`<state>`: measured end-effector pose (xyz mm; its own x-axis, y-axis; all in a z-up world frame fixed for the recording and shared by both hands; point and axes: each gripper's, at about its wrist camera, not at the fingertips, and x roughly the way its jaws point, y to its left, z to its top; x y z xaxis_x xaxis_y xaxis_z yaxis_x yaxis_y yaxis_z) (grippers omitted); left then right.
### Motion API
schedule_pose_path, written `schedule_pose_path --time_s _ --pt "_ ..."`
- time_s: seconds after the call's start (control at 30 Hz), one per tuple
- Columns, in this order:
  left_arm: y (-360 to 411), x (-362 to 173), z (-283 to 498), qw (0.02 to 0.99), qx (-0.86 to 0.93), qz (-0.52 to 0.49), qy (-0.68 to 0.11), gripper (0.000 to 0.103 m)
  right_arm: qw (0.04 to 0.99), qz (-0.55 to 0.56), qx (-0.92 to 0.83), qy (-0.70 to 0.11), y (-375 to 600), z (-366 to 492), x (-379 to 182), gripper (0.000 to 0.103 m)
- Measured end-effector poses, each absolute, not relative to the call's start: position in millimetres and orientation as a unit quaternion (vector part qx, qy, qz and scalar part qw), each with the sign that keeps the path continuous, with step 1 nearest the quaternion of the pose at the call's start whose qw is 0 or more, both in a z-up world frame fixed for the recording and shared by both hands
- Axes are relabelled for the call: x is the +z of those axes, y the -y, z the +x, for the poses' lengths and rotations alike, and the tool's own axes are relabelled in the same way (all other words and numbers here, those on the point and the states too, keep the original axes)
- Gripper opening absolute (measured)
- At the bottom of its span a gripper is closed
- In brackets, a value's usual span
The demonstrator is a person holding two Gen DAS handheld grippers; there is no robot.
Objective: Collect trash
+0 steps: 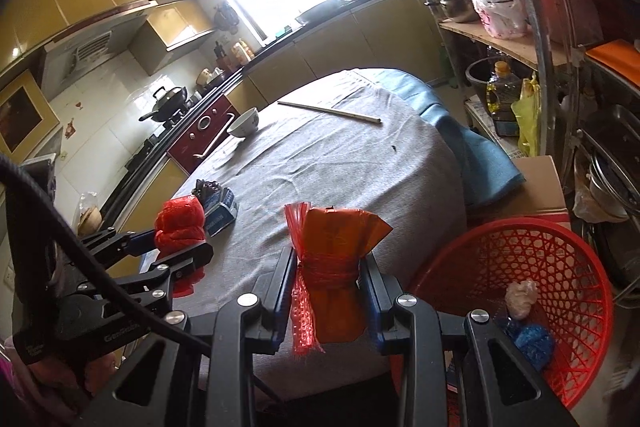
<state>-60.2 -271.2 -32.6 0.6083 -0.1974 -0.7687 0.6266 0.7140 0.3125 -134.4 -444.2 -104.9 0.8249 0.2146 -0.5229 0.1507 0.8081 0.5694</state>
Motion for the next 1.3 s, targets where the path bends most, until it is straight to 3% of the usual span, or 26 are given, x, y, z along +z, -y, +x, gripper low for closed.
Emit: schedule_pose_path --time_s 1.3 --pt "394.2 -101.8 -125.4 0.712 -0.462 0.306 -0.431 0.05 0.837 0.422 -0.144 -0.318 555.1 -230.2 -187.7 0.033"
